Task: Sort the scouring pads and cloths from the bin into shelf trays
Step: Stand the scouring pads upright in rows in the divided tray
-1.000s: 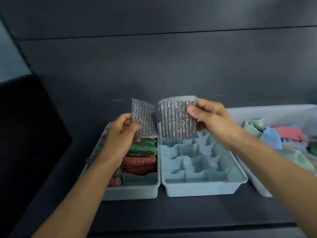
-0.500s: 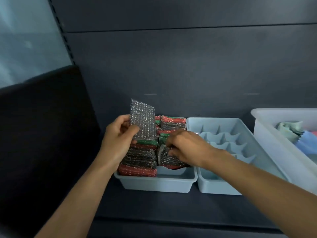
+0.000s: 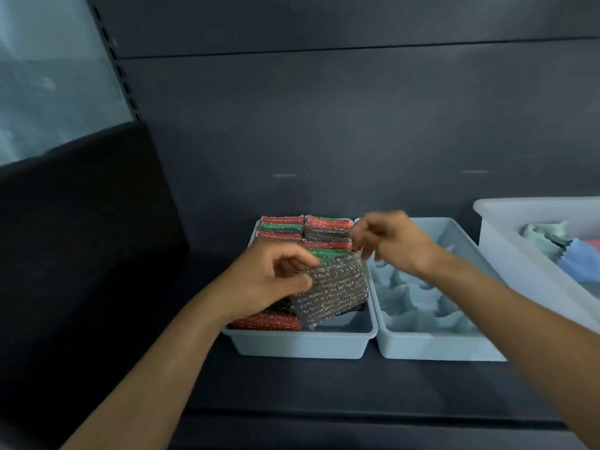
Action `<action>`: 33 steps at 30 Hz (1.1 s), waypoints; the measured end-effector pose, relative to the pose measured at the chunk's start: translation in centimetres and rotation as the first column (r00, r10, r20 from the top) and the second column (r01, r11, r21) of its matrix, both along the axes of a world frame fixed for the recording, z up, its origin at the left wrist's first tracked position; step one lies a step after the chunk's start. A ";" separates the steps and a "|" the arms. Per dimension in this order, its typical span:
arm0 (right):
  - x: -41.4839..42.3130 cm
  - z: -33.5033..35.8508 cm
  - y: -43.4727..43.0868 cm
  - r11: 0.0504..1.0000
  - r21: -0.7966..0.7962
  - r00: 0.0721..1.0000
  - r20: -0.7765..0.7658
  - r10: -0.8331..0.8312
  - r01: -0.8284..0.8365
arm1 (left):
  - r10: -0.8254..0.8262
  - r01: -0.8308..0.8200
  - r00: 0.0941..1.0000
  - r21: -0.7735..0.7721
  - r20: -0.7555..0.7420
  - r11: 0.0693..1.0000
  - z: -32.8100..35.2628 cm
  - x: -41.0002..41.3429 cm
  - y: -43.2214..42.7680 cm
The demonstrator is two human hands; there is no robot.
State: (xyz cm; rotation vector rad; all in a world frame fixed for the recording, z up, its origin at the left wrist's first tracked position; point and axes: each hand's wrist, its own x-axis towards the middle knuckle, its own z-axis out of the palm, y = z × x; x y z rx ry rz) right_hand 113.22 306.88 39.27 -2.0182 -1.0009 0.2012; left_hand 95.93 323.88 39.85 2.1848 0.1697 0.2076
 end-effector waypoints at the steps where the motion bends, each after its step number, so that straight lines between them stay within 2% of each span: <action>1: 0.0 0.5 -0.5 1.000 0.019 0.999 -0.040 -0.008 0.008 | -0.025 0.029 0.999 0.103 -0.035 0.994 -0.1 0.6 -0.5; 5: -0.9 1.3 -1.5 0.996 0.033 0.995 -0.048 0.082 -0.080 | -0.065 0.119 0.989 0.438 -0.136 0.891 -0.9 2.6 -2.1; 7: -1.3 1.1 -1.7 0.992 0.043 0.992 -0.040 0.122 -0.120 | -0.066 0.139 0.986 0.532 -0.153 0.835 -1.7 3.0 -2.4; 11: -1.3 0.2 -2.3 0.989 0.032 0.990 0.007 0.142 -0.143 | -0.053 0.142 0.986 0.633 -0.158 0.761 -2.8 3.4 -2.7; 19: -0.3 -1.8 -4.2 0.994 -0.018 0.994 -0.017 0.107 -0.107 | -0.039 0.146 0.987 0.748 -0.159 0.647 -2.9 3.7 -3.3; 21: 0.2 -1.9 -5.1 0.996 -0.023 0.996 0.003 0.089 -0.089 | -0.033 0.159 0.983 0.741 -0.182 0.652 -2.0 4.1 -3.8; 23: 0.8 -1.6 -6.5 0.997 -0.003 0.997 0.025 0.071 -0.071 | -0.036 0.120 0.990 0.675 -0.136 0.728 -0.8 5.0 -4.9; 26: 2.1 -1.4 -9.6 0.998 0.065 0.999 0.029 -0.029 0.027 | -0.085 0.046 0.995 0.495 0.057 0.868 0.6 7.9 -8.1; 28: 3.4 -1.3 -12.1 0.988 0.116 0.992 0.053 -0.112 0.105 | -0.116 0.045 0.979 0.378 0.165 0.925 0.5 11.0 -11.2; 30: 4.9 -1.0 -14.7 0.969 0.162 0.976 0.082 -0.200 0.185 | -0.170 0.082 0.961 0.361 0.218 0.929 0.0 14.3 -15.0; 33: 8.2 -0.9 -19.0 0.924 0.183 0.925 0.119 -0.360 0.336 | -0.323 0.187 0.926 0.503 0.196 0.844 -1.4 18.8 -20.7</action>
